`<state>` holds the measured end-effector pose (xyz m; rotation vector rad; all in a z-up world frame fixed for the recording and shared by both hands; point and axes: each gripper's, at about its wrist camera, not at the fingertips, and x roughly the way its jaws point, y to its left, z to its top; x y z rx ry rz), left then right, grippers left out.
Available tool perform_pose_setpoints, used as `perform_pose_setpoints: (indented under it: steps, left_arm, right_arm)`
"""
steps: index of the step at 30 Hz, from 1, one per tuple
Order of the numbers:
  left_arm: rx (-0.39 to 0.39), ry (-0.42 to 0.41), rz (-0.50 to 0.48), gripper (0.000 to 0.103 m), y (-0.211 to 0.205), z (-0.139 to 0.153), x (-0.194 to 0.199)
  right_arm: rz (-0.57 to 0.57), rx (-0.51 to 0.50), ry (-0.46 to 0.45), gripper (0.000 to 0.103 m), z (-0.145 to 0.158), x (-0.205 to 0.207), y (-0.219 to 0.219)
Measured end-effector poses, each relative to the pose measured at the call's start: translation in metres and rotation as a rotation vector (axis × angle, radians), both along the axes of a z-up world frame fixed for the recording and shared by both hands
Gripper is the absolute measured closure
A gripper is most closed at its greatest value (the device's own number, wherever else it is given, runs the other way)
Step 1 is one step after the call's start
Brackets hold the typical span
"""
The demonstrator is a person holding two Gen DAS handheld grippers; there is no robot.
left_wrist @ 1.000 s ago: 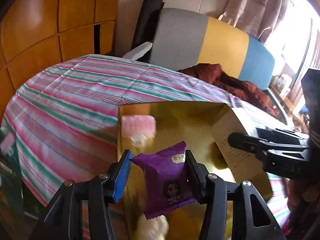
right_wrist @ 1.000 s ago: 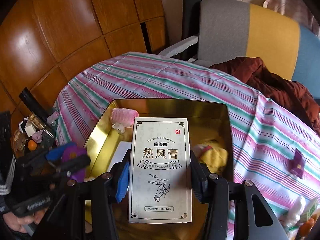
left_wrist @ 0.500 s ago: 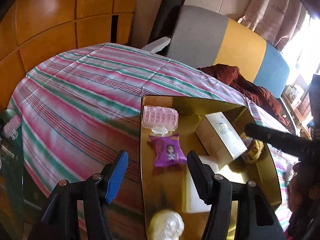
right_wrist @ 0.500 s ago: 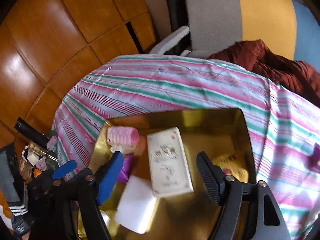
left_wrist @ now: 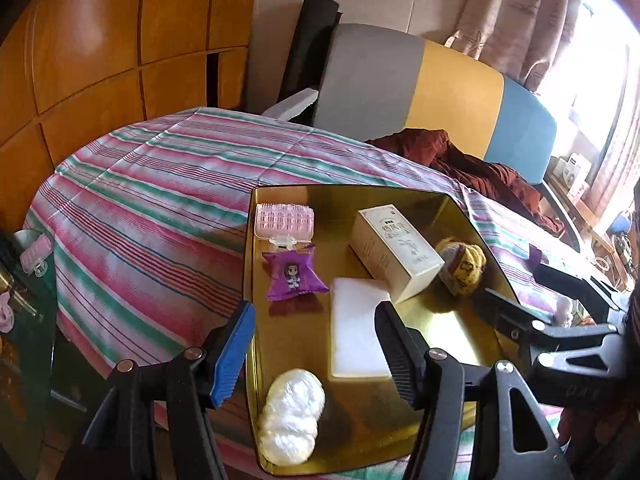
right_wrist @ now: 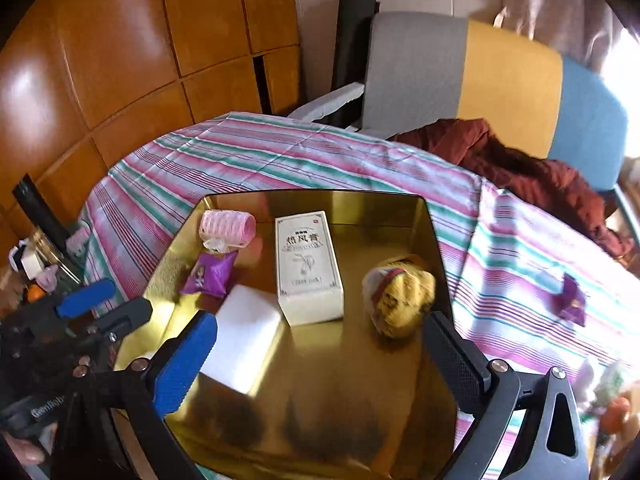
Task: Organize objects
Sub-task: 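Lower the packet and box into the gold tray and open both tools, then move both tools back toward the biscuit packets and yellow sponges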
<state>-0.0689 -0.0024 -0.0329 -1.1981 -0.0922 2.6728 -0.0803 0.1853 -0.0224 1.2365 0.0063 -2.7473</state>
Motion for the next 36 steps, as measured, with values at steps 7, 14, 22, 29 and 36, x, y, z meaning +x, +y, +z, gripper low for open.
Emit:
perform_pose_setpoints:
  steps: [7, 14, 22, 29, 36]
  left_arm:
    - [-0.011, -0.005, -0.012, 0.040, 0.007, -0.003, 0.014]
    - [-0.030, 0.020, -0.051, 0.040, 0.020, 0.000, 0.029]
    - [-0.074, 0.070, -0.115, 0.040, 0.041, 0.009, 0.043]
    - [-0.121, 0.100, -0.176, 0.040, 0.061, 0.012, 0.056]
    - [-0.158, 0.115, -0.229, 0.040, 0.079, 0.012, 0.066]
  right_arm:
    - [-0.052, 0.056, 0.048, 0.000, 0.001, 0.032, 0.004]
    - [-0.142, 0.083, 0.071, 0.000, 0.000, 0.055, 0.022]
    - [-0.237, 0.093, 0.112, 0.000, 0.005, 0.079, 0.053]
    - [-0.278, 0.087, 0.103, 0.000, 0.005, 0.095, 0.081]
    - [-0.361, 0.110, 0.094, 0.000, 0.006, 0.111, 0.122]
